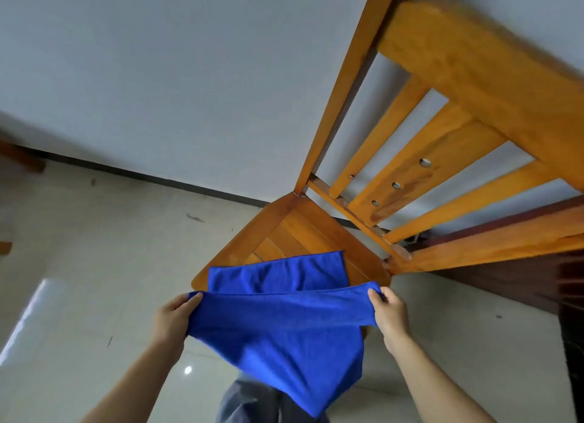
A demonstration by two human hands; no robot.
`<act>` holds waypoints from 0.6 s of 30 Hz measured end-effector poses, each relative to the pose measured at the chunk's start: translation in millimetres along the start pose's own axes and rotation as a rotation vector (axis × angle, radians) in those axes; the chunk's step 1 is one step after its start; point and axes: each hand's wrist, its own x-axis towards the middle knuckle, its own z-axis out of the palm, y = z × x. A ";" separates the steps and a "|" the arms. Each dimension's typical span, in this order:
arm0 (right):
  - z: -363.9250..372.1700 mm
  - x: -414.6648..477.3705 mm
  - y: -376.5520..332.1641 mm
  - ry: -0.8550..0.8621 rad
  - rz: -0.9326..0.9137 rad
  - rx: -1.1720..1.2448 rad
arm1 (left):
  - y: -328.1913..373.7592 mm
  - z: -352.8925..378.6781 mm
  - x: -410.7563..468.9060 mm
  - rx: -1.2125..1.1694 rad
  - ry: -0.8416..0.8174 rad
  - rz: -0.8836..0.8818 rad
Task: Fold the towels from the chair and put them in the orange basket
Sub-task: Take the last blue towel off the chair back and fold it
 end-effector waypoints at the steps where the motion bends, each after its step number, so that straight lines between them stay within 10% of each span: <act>1: 6.9 11.2 2.7 -0.001 -0.012 -0.018 | -2.1 5.1 11.8 -0.015 0.013 -0.006; 18: 83.6 130.8 11.8 -0.033 -0.194 -0.442 | -26.5 40.8 122.5 0.346 0.159 0.116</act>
